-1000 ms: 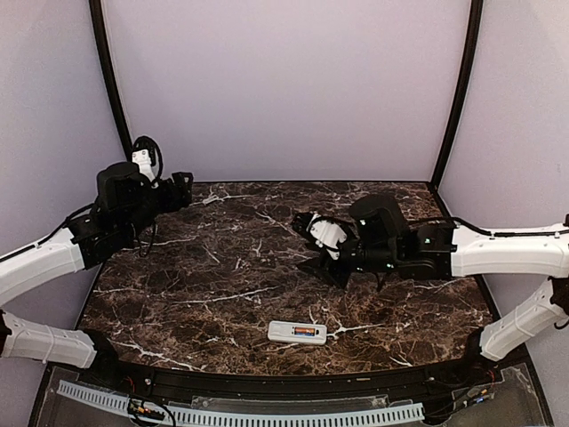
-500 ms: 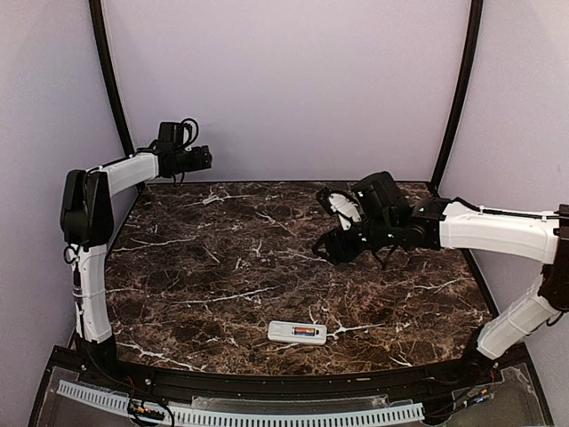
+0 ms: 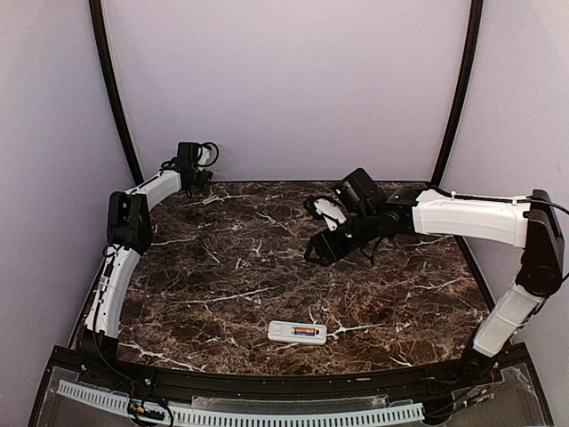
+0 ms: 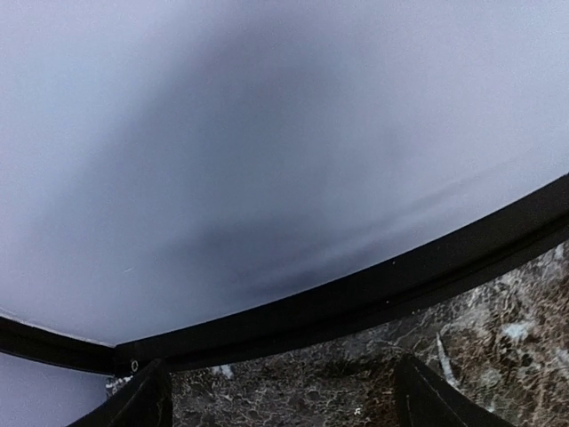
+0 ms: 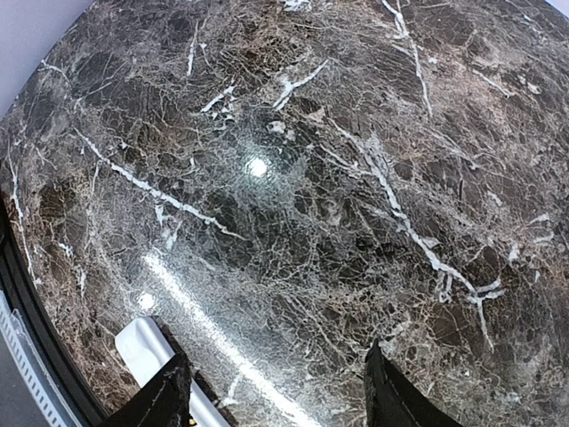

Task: Load the batteries into the remote control
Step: Move the battery cover to the corner of the board.

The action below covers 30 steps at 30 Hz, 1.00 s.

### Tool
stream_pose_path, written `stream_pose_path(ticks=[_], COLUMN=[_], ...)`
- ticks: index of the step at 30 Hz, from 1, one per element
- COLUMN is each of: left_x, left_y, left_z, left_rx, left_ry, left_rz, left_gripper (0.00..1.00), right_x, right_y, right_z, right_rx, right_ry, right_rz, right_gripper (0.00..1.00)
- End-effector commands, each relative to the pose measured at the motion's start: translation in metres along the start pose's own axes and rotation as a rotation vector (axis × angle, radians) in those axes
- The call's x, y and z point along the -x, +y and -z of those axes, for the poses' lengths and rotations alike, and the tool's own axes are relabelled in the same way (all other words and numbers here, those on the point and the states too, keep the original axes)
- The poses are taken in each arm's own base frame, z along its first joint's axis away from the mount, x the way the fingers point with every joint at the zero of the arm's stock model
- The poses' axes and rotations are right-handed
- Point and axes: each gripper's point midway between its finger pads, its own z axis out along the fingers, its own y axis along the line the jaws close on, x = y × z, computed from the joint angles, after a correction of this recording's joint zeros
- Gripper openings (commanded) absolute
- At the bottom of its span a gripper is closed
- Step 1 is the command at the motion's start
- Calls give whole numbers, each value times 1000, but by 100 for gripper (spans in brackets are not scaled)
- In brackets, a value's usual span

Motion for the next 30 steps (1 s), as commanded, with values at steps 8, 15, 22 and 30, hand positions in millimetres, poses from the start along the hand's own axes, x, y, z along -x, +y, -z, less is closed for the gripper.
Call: stream_pose_path(ticks=[8, 15, 22, 30], left_x=[-43, -72, -87, -120], left_y=[-36, -103, -133, -165], left_z=[-7, 22, 62, 117], left_rx=[-84, -328, -460, -630], left_ry=[90, 66, 83, 232], left_rz=[-358, -526, -577, -592], left_gripper=[85, 84, 79, 75], right_x=[13, 12, 12, 14], right_y=[5, 2, 0, 3], right_z=[6, 26, 43, 61], right_rx=[25, -5, -24, -25], right_ry=[3, -35, -65, -106], right_rz=[21, 31, 35, 34], right_gripper=[65, 65, 65, 65])
